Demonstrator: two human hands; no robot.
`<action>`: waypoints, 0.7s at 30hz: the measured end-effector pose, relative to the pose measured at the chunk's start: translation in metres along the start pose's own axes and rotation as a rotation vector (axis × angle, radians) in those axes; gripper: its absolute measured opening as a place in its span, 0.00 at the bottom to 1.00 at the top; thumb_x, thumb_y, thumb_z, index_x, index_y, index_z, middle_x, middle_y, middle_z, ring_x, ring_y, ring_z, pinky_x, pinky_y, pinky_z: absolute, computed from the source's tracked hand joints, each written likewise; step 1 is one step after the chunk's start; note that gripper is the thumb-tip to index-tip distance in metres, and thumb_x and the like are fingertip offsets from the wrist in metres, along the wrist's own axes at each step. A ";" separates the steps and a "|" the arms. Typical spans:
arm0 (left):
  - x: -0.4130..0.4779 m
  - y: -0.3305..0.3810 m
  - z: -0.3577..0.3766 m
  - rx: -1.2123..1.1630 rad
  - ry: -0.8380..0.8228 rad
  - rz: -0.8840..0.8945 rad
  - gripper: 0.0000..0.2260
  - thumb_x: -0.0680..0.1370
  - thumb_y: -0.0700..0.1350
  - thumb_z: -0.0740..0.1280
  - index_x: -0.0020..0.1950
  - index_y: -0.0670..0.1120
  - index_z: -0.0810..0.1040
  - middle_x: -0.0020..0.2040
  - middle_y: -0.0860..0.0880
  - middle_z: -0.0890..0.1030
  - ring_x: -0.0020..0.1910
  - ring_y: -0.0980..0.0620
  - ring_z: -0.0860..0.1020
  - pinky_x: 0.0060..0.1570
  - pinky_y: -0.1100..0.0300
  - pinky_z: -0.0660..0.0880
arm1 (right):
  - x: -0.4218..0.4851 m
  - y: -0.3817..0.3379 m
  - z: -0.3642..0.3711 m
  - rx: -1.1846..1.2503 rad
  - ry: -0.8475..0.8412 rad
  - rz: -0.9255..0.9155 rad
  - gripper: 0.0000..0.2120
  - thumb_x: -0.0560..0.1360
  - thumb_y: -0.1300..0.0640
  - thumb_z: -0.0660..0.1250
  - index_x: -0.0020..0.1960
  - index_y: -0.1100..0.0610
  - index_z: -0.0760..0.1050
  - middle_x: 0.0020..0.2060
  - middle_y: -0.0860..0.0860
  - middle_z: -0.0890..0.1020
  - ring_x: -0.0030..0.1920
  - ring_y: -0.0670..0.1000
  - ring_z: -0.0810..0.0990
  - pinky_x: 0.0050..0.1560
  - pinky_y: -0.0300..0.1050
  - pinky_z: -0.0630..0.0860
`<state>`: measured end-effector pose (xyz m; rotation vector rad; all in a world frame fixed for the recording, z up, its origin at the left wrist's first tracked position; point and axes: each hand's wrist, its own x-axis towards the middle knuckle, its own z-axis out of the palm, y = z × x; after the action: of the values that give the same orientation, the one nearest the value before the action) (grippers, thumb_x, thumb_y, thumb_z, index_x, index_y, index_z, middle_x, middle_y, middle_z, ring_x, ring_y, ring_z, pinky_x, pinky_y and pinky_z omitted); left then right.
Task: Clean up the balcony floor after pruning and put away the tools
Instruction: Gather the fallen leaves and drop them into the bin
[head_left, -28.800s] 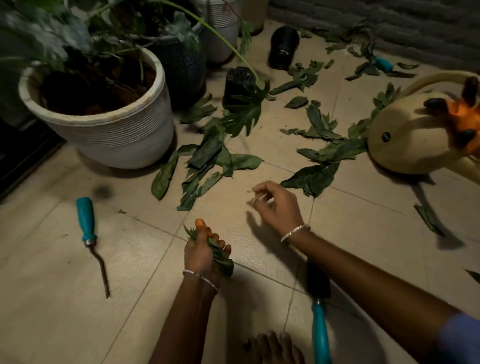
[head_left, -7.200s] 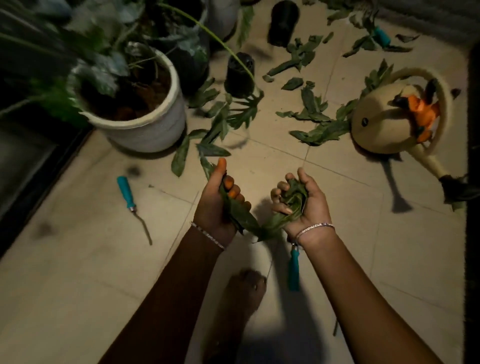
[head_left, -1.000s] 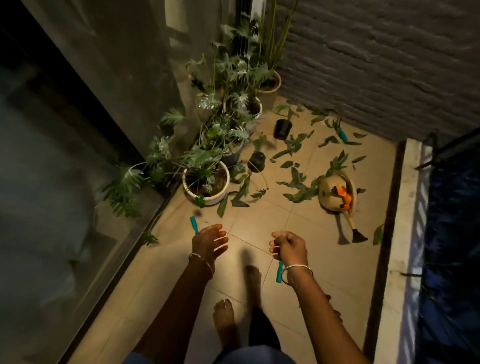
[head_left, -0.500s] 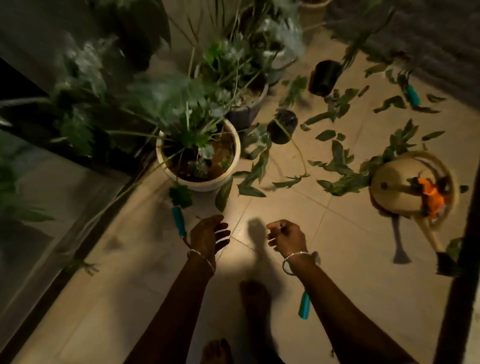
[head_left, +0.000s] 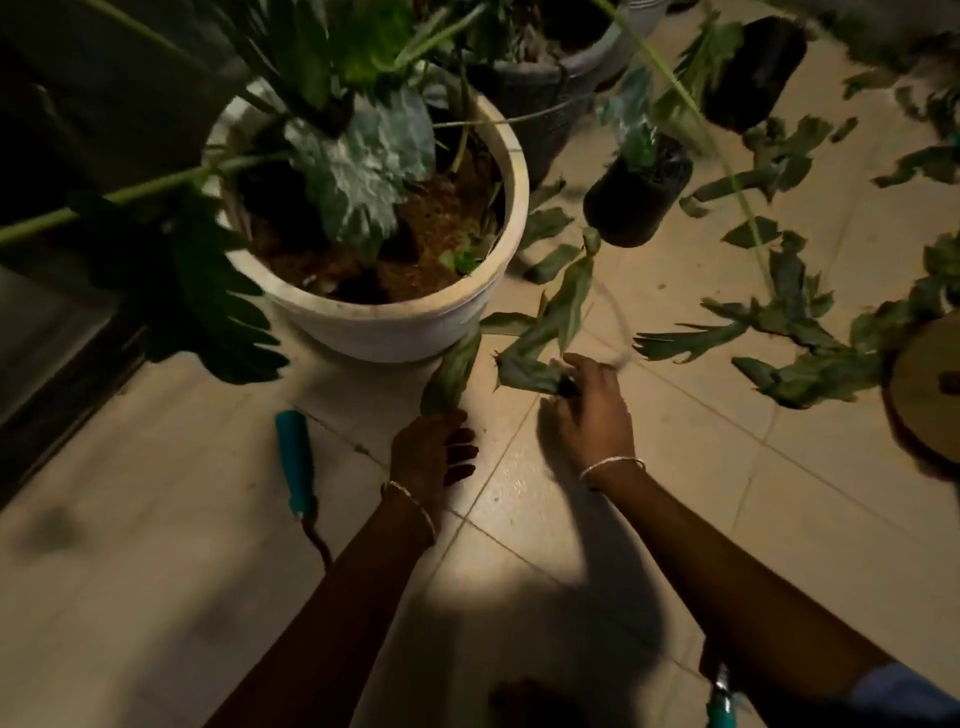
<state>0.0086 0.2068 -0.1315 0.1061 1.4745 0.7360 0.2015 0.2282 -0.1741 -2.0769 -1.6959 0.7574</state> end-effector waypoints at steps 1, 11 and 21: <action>0.008 -0.002 0.003 0.012 -0.014 0.002 0.05 0.79 0.43 0.66 0.49 0.42 0.79 0.42 0.43 0.81 0.39 0.47 0.79 0.38 0.55 0.77 | 0.005 0.006 0.005 -0.028 -0.005 -0.043 0.23 0.77 0.56 0.68 0.70 0.53 0.68 0.63 0.55 0.74 0.58 0.54 0.77 0.58 0.45 0.74; 0.035 0.014 0.029 0.131 -0.233 0.015 0.15 0.80 0.56 0.62 0.55 0.44 0.75 0.46 0.44 0.79 0.41 0.47 0.78 0.37 0.58 0.73 | 0.025 0.018 -0.010 -0.010 -0.016 -0.138 0.13 0.72 0.55 0.75 0.51 0.50 0.72 0.39 0.46 0.80 0.37 0.44 0.78 0.39 0.39 0.75; 0.045 -0.012 0.027 -0.089 -0.378 -0.074 0.13 0.82 0.42 0.60 0.37 0.43 0.68 0.23 0.48 0.74 0.21 0.52 0.74 0.31 0.62 0.71 | -0.052 -0.029 0.006 0.206 -0.201 -0.380 0.10 0.69 0.48 0.76 0.44 0.50 0.78 0.39 0.44 0.80 0.40 0.41 0.77 0.39 0.34 0.72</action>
<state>0.0348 0.2295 -0.1724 0.1155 1.0791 0.6778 0.1684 0.1836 -0.1524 -1.5230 -1.9474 0.9896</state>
